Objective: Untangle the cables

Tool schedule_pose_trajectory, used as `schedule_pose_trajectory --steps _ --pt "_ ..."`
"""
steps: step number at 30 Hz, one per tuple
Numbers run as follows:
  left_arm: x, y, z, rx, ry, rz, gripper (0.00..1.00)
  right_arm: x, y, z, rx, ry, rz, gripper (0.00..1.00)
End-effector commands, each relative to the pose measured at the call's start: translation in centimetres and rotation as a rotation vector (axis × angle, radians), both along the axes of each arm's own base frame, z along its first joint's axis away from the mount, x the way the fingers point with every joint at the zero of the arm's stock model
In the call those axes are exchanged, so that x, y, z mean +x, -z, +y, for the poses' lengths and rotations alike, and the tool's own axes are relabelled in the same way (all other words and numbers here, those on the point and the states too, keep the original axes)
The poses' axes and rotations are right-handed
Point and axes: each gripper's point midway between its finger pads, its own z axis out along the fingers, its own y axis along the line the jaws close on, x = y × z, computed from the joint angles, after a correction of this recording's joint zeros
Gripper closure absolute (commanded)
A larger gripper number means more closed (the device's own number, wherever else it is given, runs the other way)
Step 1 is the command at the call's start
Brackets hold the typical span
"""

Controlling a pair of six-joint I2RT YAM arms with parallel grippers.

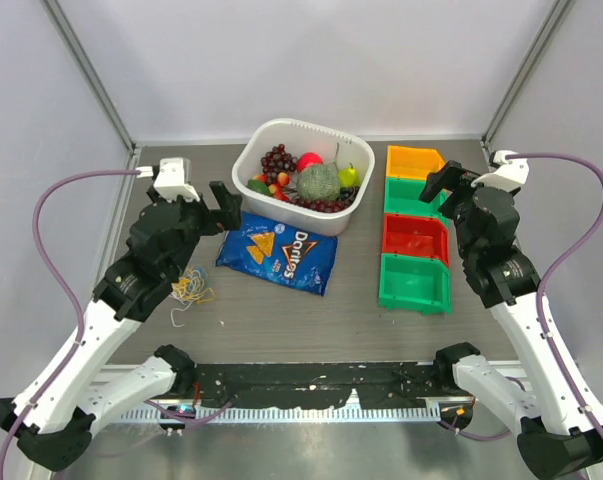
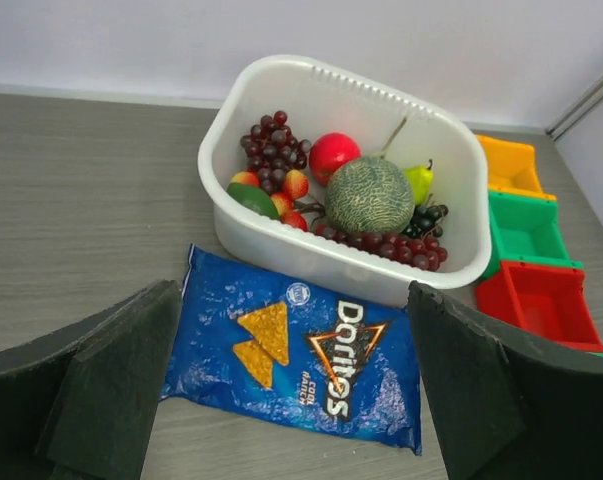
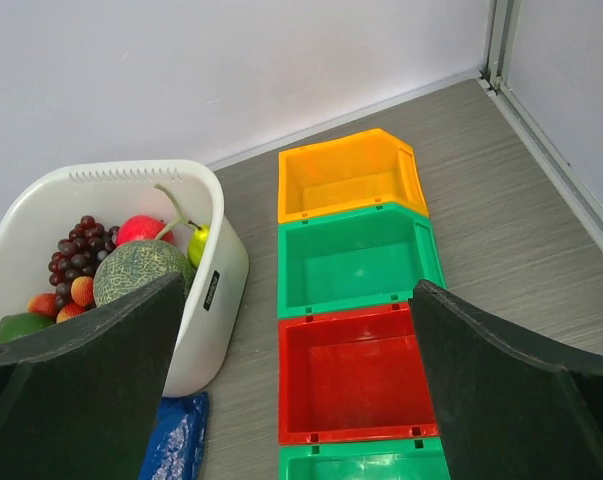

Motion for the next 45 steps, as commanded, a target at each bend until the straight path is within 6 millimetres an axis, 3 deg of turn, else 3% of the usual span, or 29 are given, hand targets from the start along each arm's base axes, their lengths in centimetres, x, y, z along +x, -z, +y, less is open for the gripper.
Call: schedule_pose_trajectory --steps 1,3,5,8,12,16,18,23,24,25,26,27,28,31,33,36,39,40,41,42,43,44,45 --pt "1.3 2.5 0.2 -0.028 -0.082 0.182 0.00 -0.2 -3.2 -0.7 0.006 0.031 -0.079 0.01" --pt "2.5 4.7 0.2 -0.079 -0.099 0.323 0.00 -0.2 -3.4 -1.0 0.008 0.045 -0.094 0.01" --pt "3.5 6.4 1.7 -0.171 -0.158 0.427 0.00 -0.3 -3.8 -0.7 0.020 0.029 -0.108 0.01" --pt "3.8 8.7 6.7 -0.301 -0.379 0.473 0.00 -0.6 -4.0 0.1 0.106 -0.002 -0.148 0.01" --pt "1.6 12.0 13.4 -0.422 -0.696 0.451 0.00 -0.8 -4.2 3.5 0.117 -0.196 -0.172 0.01" --pt "-1.9 16.6 17.8 -0.510 -0.965 0.519 0.00 0.0 -3.5 5.9 0.086 -0.325 -0.109 0.05" --pt "-3.0 19.1 18.9 -0.535 -1.053 0.607 0.00 0.5 -2.8 7.0 0.087 -0.372 -0.072 0.07" --pt "-3.6 25.5 16.9 -0.569 -1.050 0.967 0.00 1.7 0.1 11.5 0.081 -0.569 0.045 0.08" --pt "-3.7 26.5 16.4 -0.573 -1.044 1.025 0.00 1.1 0.2 13.0 0.068 -0.613 0.071 0.08" --pt "-3.9 27.4 16.0 -0.576 -1.040 1.064 0.00 1.6 1.7 13.9 0.032 -0.615 0.121 0.08" --pt "-4.2 28.3 15.7 -0.585 -1.038 1.093 0.00 0.7 1.9 16.2 0.004 -0.670 0.144 0.08" --pt "-4.3 29.0 15.4 -0.598 -1.033 1.102 0.00 1.1 2.8 16.6 -0.046 -0.647 0.168 0.08" --pt "-4.1 29.4 15.3 -0.619 -1.032 1.091 0.00 -0.2 3.1 19.1 -0.070 -0.707 0.178 0.08" --pt "-4.1 30.0 15.1 -0.647 -1.031 1.066 0.02 -1.8 4.9 23.8 -0.103 -0.829 0.198 0.08" --pt "-4.2 30.1 15.1 -0.650 -1.030 1.063 0.08 -4.2 5.7 28.9 -0.072 -0.985 0.181 0.08" --pt "-4.5 30.2 15.2 -0.636 -1.031 1.070 0.21 -7.3 9.3 34.6 -0.019 -1.182 0.246 0.08" --pt "-4.6 30.0 15.1 -0.640 -1.029 1.068 0.27 -9.6 13.5 40.6 -0.042 -1.290 0.283 0.18" --pt "-4.7 30.1 15.0 -0.641 -1.028 1.069 0.31 -9.5 15.7 41.7 -0.071 -1.291 0.313 0.24" --pt "-4.7 30.0 15.0 -0.642 -1.026 1.064 0.32 -10.1 15.6 43.3 -0.070 -1.316 0.292 0.26" --pt "-4.7 30.0 15.0 -0.642 -1.026 1.064 0.36 -10.1 18.0 44.3 -0.085 -1.321 0.331 0.30" --pt "-4.8 30.0 14.9 -0.643 -1.024 1.065 0.39 -10.2 17.5 45.5 -0.068 -1.338 0.299 0.32" --pt "-4.8 30.0 14.9 -0.646 -1.020 1.062 0.42 -10.2 19.4 46.2 -0.067 -1.350 0.334 0.34" --pt "-4.8 30.1 14.8 -0.650 -1.015 1.067 0.45 -9.9 19.0 47.2 -0.040 -1.359 0.298 0.35"
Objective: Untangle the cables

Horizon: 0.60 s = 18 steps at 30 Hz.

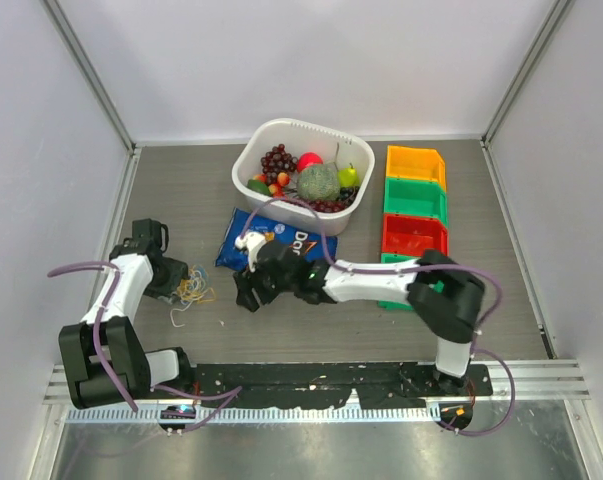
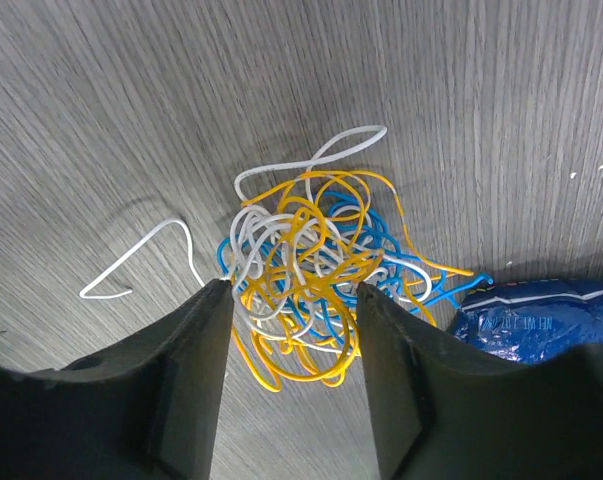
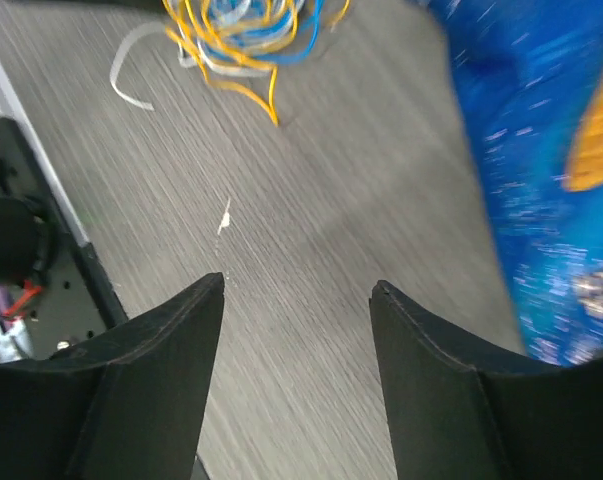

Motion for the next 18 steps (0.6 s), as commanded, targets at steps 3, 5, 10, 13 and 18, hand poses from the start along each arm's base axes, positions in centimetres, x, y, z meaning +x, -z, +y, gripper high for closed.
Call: schedule_pose_trajectory --steps 3,5,10,13,18 --pt "0.2 -0.2 -0.4 -0.024 -0.002 -0.037 0.50 0.9 -0.8 6.9 0.182 -0.066 -0.046 0.38" --pt "0.1 -0.3 -0.4 -0.022 0.006 -0.033 0.50 1.5 0.1 7.9 0.181 -0.062 -0.055 0.38" --pt "-0.3 -0.6 0.2 0.011 0.027 -0.019 0.44 2.5 1.8 9.6 0.157 -0.066 -0.060 0.38" --pt "0.0 -1.1 0.1 0.011 0.038 -0.038 0.39 2.5 3.4 10.1 0.121 -0.080 -0.057 0.38" --pt "0.3 -1.5 0.0 0.008 0.061 -0.046 0.39 2.3 4.8 10.5 0.107 -0.092 -0.043 0.41"
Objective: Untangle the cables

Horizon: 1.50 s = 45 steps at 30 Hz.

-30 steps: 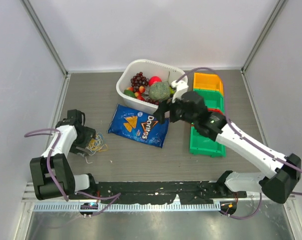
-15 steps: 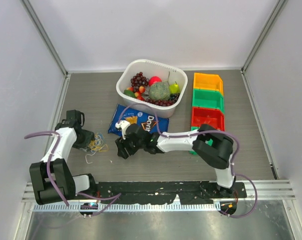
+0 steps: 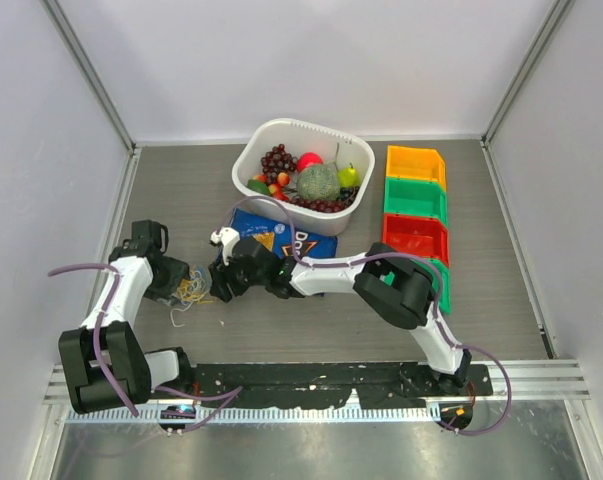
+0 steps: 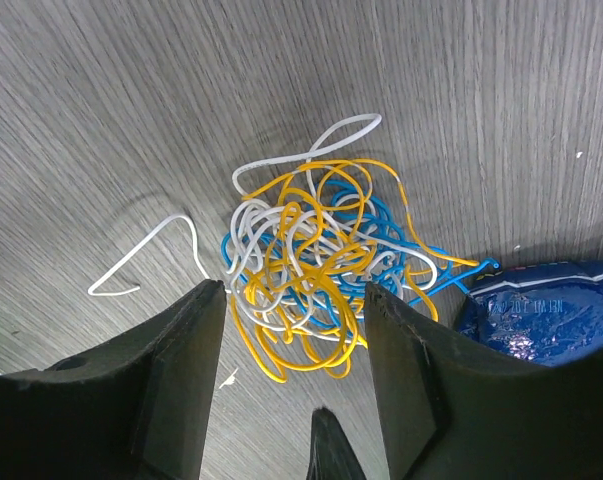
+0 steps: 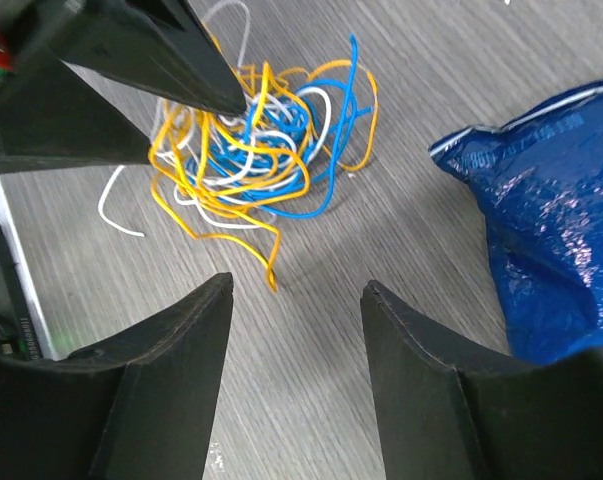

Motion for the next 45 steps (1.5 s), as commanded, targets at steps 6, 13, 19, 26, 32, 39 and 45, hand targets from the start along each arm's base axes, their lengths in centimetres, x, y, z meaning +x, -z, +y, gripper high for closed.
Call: schedule_pose_trajectory --steps 6,13,19,26,32,39,45 --pt "0.7 -0.8 -0.3 -0.021 0.028 -0.028 0.41 -0.2 0.5 2.4 0.032 -0.049 -0.030 0.45" --pt "0.5 -0.4 -0.1 -0.013 0.026 -0.014 0.41 -0.4 1.3 3.3 0.014 -0.053 -0.029 0.63" --pt "1.0 0.3 0.4 0.002 0.043 -0.003 0.39 -0.4 -2.3 1.4 0.021 -0.027 -0.075 0.99" --pt "1.6 1.9 1.0 -0.003 0.013 0.026 0.49 -1.4 -8.8 -1.3 0.031 -0.060 -0.157 0.99" --pt "1.7 2.4 1.8 -0.003 -0.029 0.042 0.50 -1.8 -16.4 -3.7 0.126 -0.014 -0.212 0.99" --pt "1.5 2.8 2.3 -0.006 -0.047 0.059 0.53 -1.9 -23.2 -7.8 0.211 0.087 -0.276 0.99" --pt "1.1 3.2 2.9 -0.004 -0.051 0.068 0.63 -1.7 -29.8 -13.9 0.290 0.231 -0.383 0.99"
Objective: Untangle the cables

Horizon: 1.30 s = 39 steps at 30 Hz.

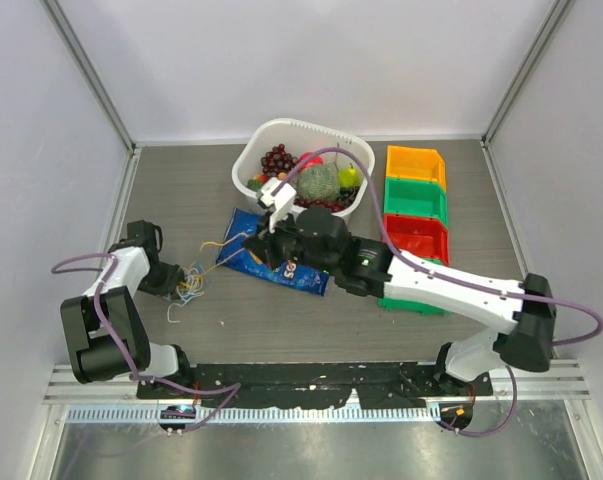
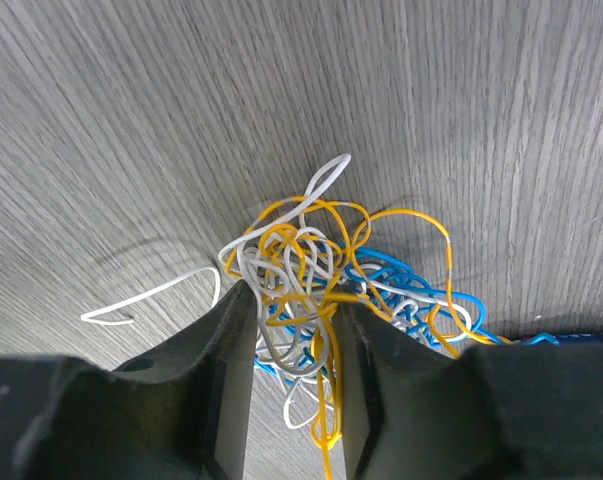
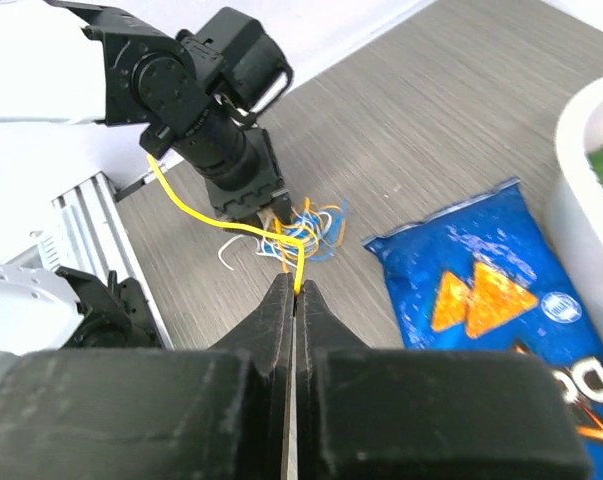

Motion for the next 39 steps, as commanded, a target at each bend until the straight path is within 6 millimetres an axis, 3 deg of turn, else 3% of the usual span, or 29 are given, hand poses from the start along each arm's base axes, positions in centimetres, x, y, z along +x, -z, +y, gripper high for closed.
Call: schedule_pose_trajectory --steps 1,8,15,19,27,39 --pt "0.3 0.2 1.3 0.032 -0.018 -0.001 0.66 0.1 -6.2 -4.7 0.103 0.114 -0.101 0.99" --pt "0.2 0.1 1.8 0.024 -0.031 -0.006 0.71 -0.3 -11.1 -11.3 0.194 0.247 -0.177 0.99" --pt "0.4 -0.5 2.3 0.042 -0.026 -0.016 0.75 -0.8 -13.0 -17.3 0.234 0.368 -0.224 0.99" --pt "0.4 -0.7 2.6 0.049 -0.034 -0.024 0.75 -1.9 -14.7 -19.9 0.293 0.377 -0.233 0.99" --pt "0.5 -0.5 2.8 0.049 -0.037 -0.015 0.76 -5.4 -20.3 -27.6 0.484 0.388 -0.309 0.99" --pt "0.7 -0.7 3.2 0.048 -0.043 -0.013 0.74 -8.5 -24.8 -35.9 0.606 0.431 -0.430 0.99"
